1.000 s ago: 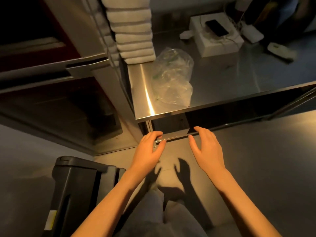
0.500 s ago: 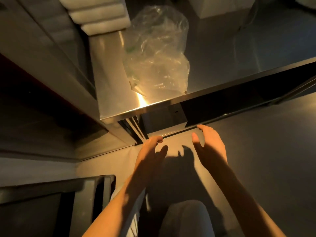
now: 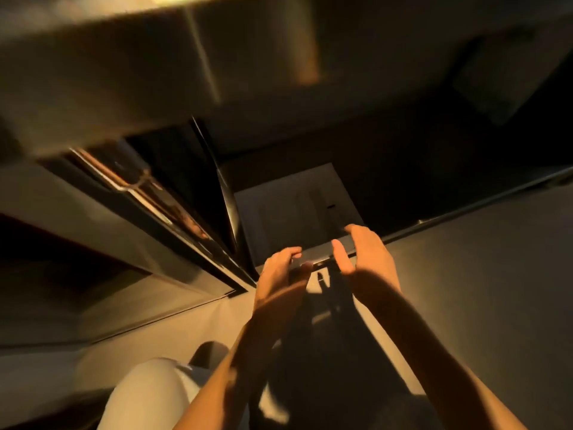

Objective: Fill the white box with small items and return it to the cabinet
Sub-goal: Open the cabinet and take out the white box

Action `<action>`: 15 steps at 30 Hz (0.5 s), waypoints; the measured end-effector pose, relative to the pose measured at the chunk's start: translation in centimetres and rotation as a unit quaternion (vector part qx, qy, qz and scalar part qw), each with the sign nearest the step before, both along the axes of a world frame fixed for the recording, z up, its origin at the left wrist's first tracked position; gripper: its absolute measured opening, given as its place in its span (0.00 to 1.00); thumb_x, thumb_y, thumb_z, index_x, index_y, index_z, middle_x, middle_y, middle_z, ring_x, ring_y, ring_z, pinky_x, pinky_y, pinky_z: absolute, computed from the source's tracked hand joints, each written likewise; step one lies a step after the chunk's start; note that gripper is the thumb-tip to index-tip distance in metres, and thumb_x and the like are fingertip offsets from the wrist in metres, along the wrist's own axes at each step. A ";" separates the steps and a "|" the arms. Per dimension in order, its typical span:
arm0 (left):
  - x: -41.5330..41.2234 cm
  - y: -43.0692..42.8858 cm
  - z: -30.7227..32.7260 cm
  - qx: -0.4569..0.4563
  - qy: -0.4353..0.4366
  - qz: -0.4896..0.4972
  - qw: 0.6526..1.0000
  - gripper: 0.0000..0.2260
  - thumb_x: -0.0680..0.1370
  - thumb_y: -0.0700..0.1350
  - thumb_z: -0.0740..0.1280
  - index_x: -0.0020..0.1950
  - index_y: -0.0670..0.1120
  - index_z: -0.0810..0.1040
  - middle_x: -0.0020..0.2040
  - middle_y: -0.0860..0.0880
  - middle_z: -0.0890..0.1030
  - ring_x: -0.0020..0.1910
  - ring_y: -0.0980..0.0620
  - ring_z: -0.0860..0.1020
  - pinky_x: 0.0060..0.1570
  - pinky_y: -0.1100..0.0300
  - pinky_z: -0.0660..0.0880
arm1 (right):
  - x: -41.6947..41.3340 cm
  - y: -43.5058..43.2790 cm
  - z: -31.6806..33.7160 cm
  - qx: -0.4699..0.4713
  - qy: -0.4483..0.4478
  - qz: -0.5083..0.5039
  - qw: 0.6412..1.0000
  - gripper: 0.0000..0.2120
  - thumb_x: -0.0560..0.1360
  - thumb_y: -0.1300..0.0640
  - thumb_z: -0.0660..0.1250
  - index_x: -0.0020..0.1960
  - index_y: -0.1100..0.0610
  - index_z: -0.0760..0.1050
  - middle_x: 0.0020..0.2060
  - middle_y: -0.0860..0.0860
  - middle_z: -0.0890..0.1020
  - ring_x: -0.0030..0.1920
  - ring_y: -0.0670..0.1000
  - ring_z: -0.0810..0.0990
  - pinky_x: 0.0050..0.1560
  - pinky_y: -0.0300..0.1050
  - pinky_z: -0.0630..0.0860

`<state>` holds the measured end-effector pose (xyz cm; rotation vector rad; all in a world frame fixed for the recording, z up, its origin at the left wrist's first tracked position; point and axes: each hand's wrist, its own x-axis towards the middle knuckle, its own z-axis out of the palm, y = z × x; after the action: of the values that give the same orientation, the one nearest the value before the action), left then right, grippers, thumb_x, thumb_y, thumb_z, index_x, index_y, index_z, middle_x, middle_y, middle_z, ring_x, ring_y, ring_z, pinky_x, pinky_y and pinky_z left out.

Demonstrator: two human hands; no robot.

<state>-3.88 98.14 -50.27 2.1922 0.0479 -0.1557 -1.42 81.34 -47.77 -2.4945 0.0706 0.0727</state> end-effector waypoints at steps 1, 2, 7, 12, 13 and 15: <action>0.7 -0.1 -1.7 0.042 0.012 0.005 0.999 0.19 0.78 0.53 0.65 0.65 0.44 0.75 0.61 0.44 0.77 0.60 0.46 0.75 0.60 0.52 0.71 | 0.5 0.1 -1.6 -0.005 -0.003 0.001 1.000 0.22 0.78 0.46 0.61 0.67 0.59 0.71 0.62 0.56 0.76 0.62 0.55 0.74 0.61 0.47 0.70; 1.3 -0.2 -3.2 0.072 0.027 0.010 0.997 0.20 0.78 0.55 0.63 0.66 0.45 0.74 0.62 0.44 0.77 0.60 0.47 0.75 0.60 0.55 0.69 | 0.9 0.2 -3.1 -0.018 -0.015 0.008 1.000 0.21 0.78 0.45 0.60 0.65 0.58 0.72 0.59 0.55 0.77 0.60 0.54 0.75 0.59 0.47 0.71; 2.5 -1.0 -9.7 0.062 0.062 0.080 0.993 0.27 0.77 0.62 0.59 0.70 0.47 0.70 0.68 0.48 0.74 0.65 0.49 0.71 0.56 0.59 0.62 | 2.9 0.1 -9.0 -0.053 -0.078 -0.009 0.996 0.22 0.76 0.38 0.52 0.47 0.55 0.73 0.42 0.48 0.75 0.44 0.49 0.75 0.43 0.48 0.77; 2.5 -1.7 -13.2 0.045 0.006 0.087 0.995 0.28 0.76 0.65 0.57 0.72 0.51 0.67 0.70 0.51 0.70 0.67 0.52 0.69 0.60 0.58 0.63 | 3.9 0.0 -12.8 -0.073 -0.111 0.011 0.991 0.20 0.76 0.40 0.55 0.47 0.56 0.74 0.40 0.48 0.74 0.42 0.48 0.74 0.40 0.46 0.77; 2.5 -1.8 -13.6 0.038 -0.005 0.085 0.996 0.27 0.76 0.65 0.57 0.71 0.52 0.67 0.68 0.52 0.71 0.66 0.53 0.69 0.61 0.58 0.65 | 4.0 -0.2 -13.3 -0.071 -0.121 0.019 0.990 0.21 0.76 0.39 0.54 0.47 0.55 0.74 0.39 0.48 0.73 0.41 0.48 0.74 0.39 0.45 0.76; 2.4 -2.0 -14.1 0.028 -0.030 0.078 0.996 0.23 0.76 0.64 0.58 0.68 0.56 0.69 0.62 0.57 0.73 0.63 0.56 0.71 0.59 0.59 0.68 | 3.9 -0.7 -14.1 -0.059 -0.131 0.031 0.989 0.20 0.76 0.39 0.53 0.48 0.55 0.73 0.39 0.47 0.72 0.41 0.47 0.73 0.38 0.43 0.73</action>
<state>-1.45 96.18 -64.34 2.2363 0.1916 -0.0005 2.50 80.59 -61.83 -2.6022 -0.1154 -0.2414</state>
